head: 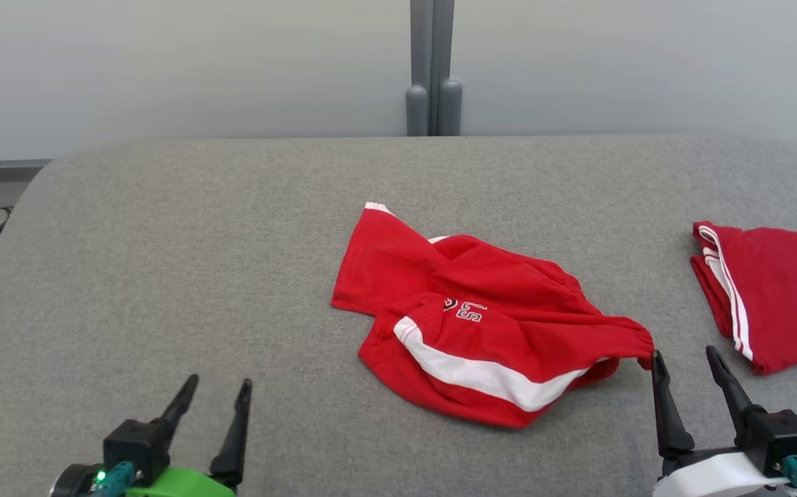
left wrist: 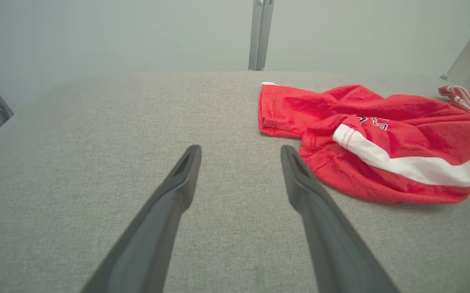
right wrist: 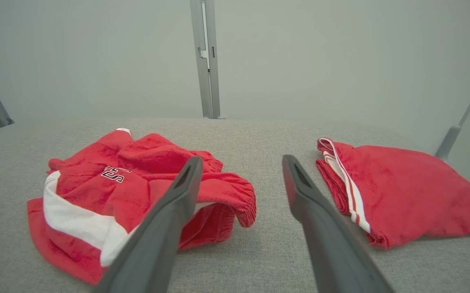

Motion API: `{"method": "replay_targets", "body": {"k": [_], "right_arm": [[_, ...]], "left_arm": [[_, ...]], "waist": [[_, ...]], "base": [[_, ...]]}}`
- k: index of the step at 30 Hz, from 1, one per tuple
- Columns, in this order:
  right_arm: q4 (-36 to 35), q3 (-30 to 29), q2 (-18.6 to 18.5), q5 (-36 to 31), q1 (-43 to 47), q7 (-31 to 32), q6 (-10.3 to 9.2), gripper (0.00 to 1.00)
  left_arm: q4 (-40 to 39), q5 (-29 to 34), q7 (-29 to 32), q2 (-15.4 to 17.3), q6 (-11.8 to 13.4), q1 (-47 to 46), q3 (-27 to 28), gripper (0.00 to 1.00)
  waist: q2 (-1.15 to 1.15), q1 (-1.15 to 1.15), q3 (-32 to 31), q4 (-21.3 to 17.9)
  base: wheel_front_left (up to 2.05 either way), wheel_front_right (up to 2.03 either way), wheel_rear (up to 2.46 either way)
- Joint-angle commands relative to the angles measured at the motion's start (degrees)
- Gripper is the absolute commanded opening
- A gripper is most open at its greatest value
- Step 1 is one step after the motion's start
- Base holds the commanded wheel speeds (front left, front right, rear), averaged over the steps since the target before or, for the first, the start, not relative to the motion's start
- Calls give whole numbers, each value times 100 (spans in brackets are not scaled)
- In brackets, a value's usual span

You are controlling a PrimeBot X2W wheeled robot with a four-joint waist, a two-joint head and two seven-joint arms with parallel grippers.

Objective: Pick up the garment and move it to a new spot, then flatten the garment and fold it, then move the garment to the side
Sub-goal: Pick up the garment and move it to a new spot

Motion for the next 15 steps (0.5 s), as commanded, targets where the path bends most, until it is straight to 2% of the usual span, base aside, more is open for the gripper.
{"method": "replay_targets", "body": {"k": [1,6,11,15], "right_arm": [[28,-39,-19,-35,100,-13,-7,100],[108,-192,-17,-170,220,-13,-7,100],[132,-441,-18,-255,287,-13,-7,100],[197,-630,-17,-260,333,-13,-7,100]], "left_arm": [[30,143,-44,-29,-48,137,179,100],[174,693,-35,-369,-395,924,1348,100],[291,1305,-36,-842,-919,1623,2605,100],[464,1740,-37,-1221,-1380,1937,3297,100]], "waist": [[0,0,-146,131],[0,0,-251,128],[0,0,-303,115],[0,0,-332,103]], "base": [[0,0,0],[0,0,0],[0,0,0],[0,0,0]]}}
